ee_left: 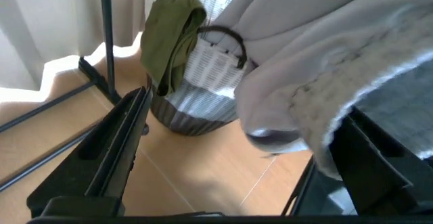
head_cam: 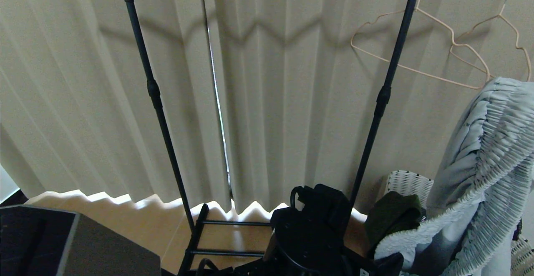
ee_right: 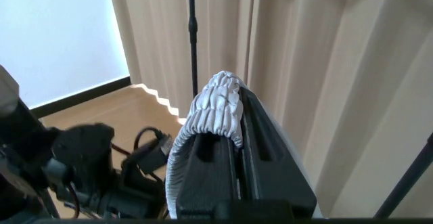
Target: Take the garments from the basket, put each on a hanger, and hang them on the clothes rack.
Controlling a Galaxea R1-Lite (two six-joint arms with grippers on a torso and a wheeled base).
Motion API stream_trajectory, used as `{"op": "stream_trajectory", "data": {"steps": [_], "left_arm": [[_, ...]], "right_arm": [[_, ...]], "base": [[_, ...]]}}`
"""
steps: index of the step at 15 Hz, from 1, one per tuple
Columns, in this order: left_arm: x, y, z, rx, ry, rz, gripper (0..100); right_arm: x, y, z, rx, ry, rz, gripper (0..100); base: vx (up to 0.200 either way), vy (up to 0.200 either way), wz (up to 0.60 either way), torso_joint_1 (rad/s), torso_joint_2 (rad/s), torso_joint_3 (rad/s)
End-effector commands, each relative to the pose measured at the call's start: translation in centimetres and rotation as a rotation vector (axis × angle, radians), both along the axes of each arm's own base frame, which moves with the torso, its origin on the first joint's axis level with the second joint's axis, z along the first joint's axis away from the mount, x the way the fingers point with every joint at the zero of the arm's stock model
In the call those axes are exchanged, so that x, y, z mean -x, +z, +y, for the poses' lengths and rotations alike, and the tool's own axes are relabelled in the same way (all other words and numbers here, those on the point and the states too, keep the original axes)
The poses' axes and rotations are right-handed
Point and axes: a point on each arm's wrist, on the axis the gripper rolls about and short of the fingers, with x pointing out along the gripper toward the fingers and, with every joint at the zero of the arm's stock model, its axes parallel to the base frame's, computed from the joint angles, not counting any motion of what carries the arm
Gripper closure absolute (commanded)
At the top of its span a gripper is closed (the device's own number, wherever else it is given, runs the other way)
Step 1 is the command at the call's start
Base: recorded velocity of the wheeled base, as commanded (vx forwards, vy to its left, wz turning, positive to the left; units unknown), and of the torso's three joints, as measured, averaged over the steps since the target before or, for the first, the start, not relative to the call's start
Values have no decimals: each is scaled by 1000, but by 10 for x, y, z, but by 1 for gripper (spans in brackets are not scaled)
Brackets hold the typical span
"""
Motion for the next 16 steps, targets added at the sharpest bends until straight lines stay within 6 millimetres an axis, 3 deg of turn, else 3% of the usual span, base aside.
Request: {"op": "stream_trajectory", "data": {"steps": [1, 4, 8, 10, 11, 12, 14, 16], "left_arm": [[0, -4, 0, -11, 0, 4, 100], [1, 1, 2, -1, 9, -17, 100], [5, -3, 16, -18, 70, -184, 100], [-1, 21, 42, 7, 102, -262, 100], [-1, 21, 42, 7, 102, -262, 100], [-6, 65, 75, 31, 155, -276, 100], [-4, 121, 111, 87, 179, -311, 100], [-11, 163, 139, 91, 252, -361, 100]], "right_arm": [[2, 1, -1, -4, 0, -7, 100], [4, 1, -2, -5, -3, -10, 100], [-2, -2, 1, 8, -5, 11, 100], [-11, -2, 6, 26, -8, 21, 100], [-11, -2, 6, 26, -8, 21, 100], [-20, 0, 12, 52, -11, 17, 100], [-31, 8, 19, 64, -12, 0, 100], [-42, 14, 26, 62, -13, -5, 100]], "base": [[0, 0, 0, 0, 0, 0], [0, 0, 0, 0, 0, 0], [0, 0, 0, 0, 0, 0], [0, 0, 0, 0, 0, 0], [0, 0, 0, 0, 0, 0], [0, 0, 0, 0, 0, 0], [0, 0, 0, 0, 0, 0], [0, 0, 0, 0, 0, 0]]}}
